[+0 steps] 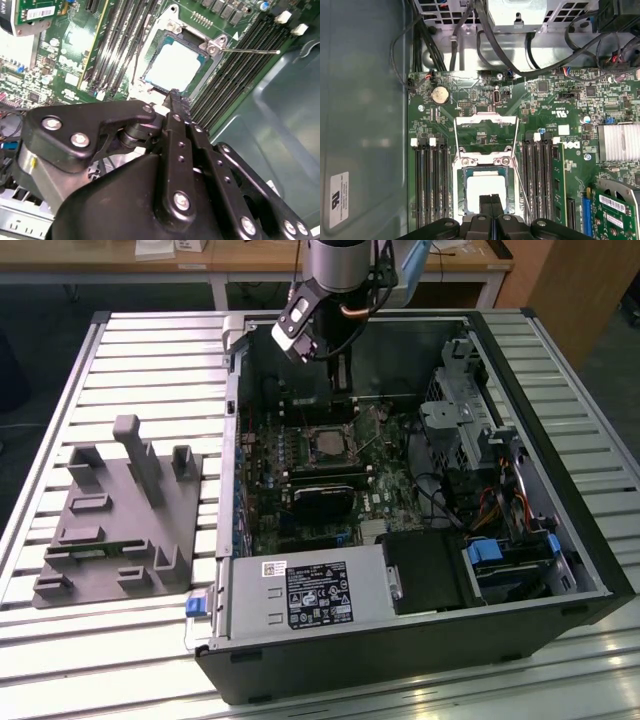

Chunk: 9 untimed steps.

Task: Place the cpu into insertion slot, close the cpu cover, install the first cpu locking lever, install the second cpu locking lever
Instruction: 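Close the cpu cover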

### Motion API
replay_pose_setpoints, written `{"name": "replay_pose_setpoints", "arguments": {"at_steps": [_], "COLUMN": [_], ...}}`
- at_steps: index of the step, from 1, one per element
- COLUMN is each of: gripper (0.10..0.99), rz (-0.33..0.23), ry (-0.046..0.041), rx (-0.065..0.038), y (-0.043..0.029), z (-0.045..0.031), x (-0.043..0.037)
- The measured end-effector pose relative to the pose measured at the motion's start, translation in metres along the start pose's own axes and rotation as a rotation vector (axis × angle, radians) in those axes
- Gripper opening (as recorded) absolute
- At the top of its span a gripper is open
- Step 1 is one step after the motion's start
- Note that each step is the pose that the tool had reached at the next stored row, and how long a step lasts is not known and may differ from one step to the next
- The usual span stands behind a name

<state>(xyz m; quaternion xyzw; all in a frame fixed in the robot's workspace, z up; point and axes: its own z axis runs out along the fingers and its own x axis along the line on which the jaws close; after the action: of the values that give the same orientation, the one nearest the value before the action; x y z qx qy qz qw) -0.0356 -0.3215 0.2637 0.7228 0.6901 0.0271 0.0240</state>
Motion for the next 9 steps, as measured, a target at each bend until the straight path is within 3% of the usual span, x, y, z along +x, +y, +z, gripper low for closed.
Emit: {"name": "replay_pose_setpoints", "arguments": {"at_steps": [4, 9], "gripper": [0.106, 0.106], "rz": [0.000, 0.000], "ry": [0.0000, 0.0000], "rx": [0.000, 0.000], "y": [0.0045, 0.0174], "z": [0.0004, 0.0013], "x": [0.0003, 0.0013]}}
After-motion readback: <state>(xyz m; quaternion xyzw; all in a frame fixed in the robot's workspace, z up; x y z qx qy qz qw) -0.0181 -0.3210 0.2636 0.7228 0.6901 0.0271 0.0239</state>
